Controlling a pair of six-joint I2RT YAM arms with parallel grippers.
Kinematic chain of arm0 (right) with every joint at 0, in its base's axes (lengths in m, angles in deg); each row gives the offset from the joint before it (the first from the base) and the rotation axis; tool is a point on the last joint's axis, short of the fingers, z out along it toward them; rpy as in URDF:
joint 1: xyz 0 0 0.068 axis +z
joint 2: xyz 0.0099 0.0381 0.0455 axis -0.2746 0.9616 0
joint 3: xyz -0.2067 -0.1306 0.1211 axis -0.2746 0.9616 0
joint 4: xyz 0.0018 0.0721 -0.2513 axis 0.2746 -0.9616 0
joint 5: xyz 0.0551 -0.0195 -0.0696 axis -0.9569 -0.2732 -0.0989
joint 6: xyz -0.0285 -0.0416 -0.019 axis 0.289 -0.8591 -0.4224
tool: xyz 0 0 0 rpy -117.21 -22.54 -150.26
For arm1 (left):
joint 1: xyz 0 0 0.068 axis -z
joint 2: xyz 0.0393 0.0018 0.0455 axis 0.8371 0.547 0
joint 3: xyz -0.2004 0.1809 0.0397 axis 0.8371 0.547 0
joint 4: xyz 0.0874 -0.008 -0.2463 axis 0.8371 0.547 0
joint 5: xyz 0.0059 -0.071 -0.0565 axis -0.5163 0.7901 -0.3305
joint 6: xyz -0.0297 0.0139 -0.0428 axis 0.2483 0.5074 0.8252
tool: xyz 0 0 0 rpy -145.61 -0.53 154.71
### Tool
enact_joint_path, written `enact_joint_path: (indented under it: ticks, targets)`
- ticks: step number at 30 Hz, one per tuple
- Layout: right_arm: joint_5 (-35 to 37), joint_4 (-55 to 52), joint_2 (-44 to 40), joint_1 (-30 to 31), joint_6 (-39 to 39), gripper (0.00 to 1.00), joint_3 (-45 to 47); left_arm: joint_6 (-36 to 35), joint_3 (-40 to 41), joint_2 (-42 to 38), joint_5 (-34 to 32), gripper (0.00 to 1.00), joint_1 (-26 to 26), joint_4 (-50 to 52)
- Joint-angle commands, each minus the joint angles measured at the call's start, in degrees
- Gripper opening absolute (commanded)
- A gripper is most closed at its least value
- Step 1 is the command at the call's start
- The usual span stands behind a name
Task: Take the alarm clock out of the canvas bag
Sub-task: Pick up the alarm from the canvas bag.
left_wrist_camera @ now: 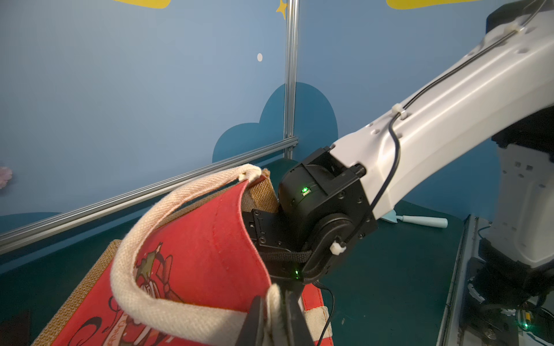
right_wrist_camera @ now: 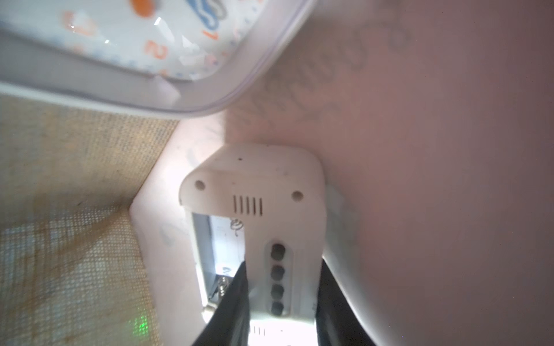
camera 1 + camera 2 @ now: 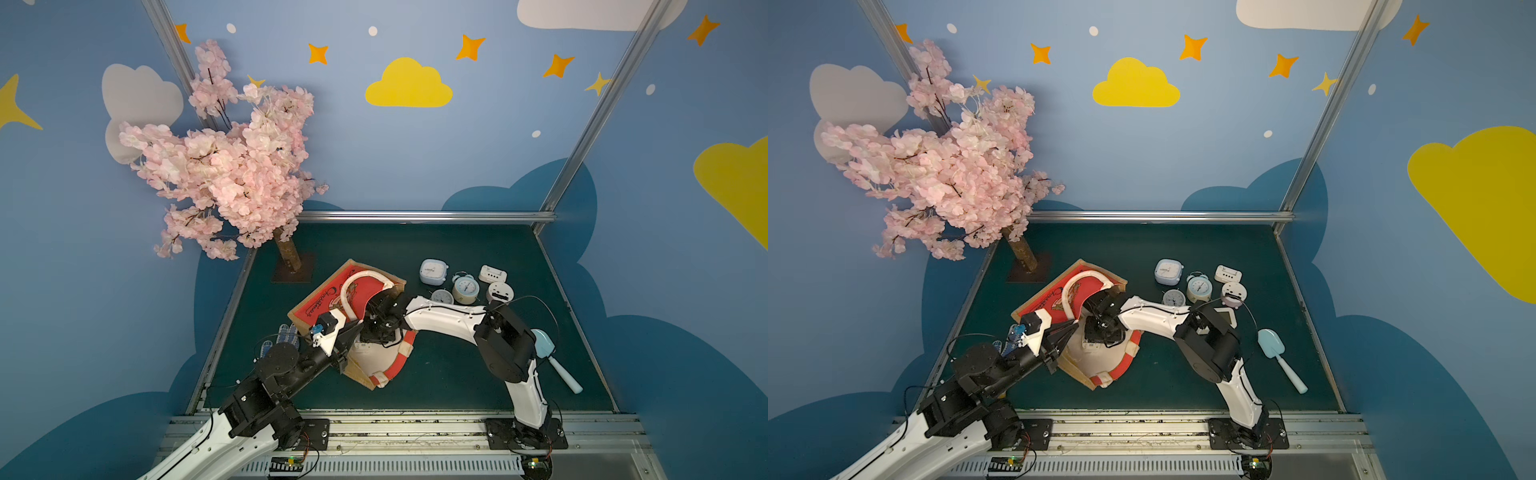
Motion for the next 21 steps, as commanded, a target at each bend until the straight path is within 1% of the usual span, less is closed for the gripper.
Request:
enact_joint_path:
  ticks: [1,5,10,17,21]
  targets:
    - [2.1,-2.7,-2.9,0.4,-2.1,0.28,2.0,-0.7,-0.7,-0.3,-1.2,0.15,0.2,0.6]
    - [1.8,0.0,-7.6,0.5,-1.4,0.27,4.8,-1.0,-0.7,-0.7,-3.7,0.15,0.2,1.2]
    - [0.8,1.5,-14.1,0.5,-0.9,0.27,8.8,-1.4,-1.6,-0.3,-5.3,0.15,0.1,2.7]
    - [2.4,-1.6,-24.8,0.8,-2.1,0.27,13.5,-1.9,-3.1,1.8,-6.8,0.15,0.1,4.2]
    - [3.2,-5.4,-30.7,1.1,-3.7,0.27,14.1,-1.9,-3.5,3.0,-8.2,0.16,0.1,4.2]
